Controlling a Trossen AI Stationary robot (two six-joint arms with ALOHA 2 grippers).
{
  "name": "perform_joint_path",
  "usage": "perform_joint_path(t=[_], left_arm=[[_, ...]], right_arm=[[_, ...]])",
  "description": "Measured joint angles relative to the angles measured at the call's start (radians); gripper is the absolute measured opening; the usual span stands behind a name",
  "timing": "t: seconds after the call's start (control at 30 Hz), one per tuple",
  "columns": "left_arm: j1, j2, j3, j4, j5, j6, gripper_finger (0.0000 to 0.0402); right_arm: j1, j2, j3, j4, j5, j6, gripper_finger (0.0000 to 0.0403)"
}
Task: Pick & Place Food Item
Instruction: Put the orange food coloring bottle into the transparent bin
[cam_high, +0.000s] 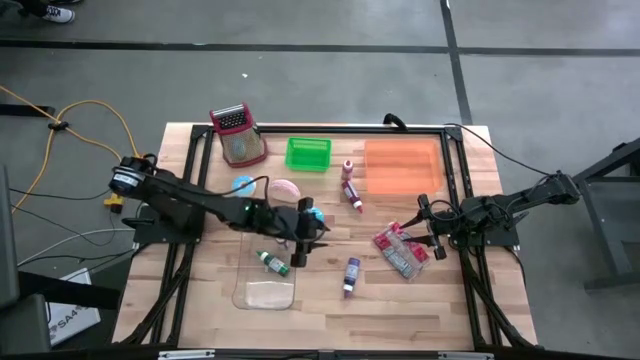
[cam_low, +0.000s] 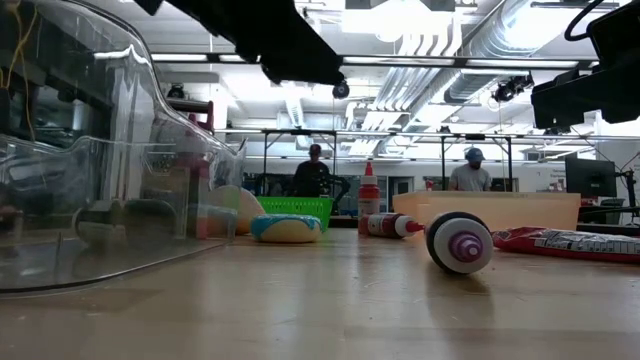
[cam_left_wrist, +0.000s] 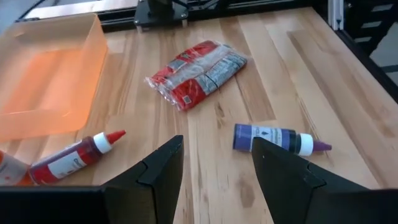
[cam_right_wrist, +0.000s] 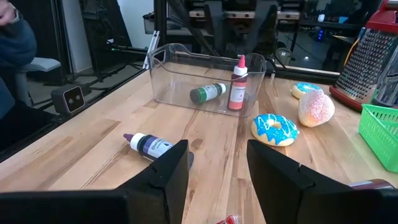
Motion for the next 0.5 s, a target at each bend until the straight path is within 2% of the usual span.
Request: perform_joint_path(t=[0.13, 0.5], left_arm=[[0.026, 0.006, 0.001, -0.001, 0.052, -0.015, 0.0183], [0.063, 0.006, 0.001, -0.02, 0.056, 0.033, 0.0183]], right_arm=[[0.0, 0.0, 0.0, 0.0, 0.0, 0.0, 0.0152], [0.0, 0.0, 0.0, 0.0, 0.0, 0.0, 0.0152]])
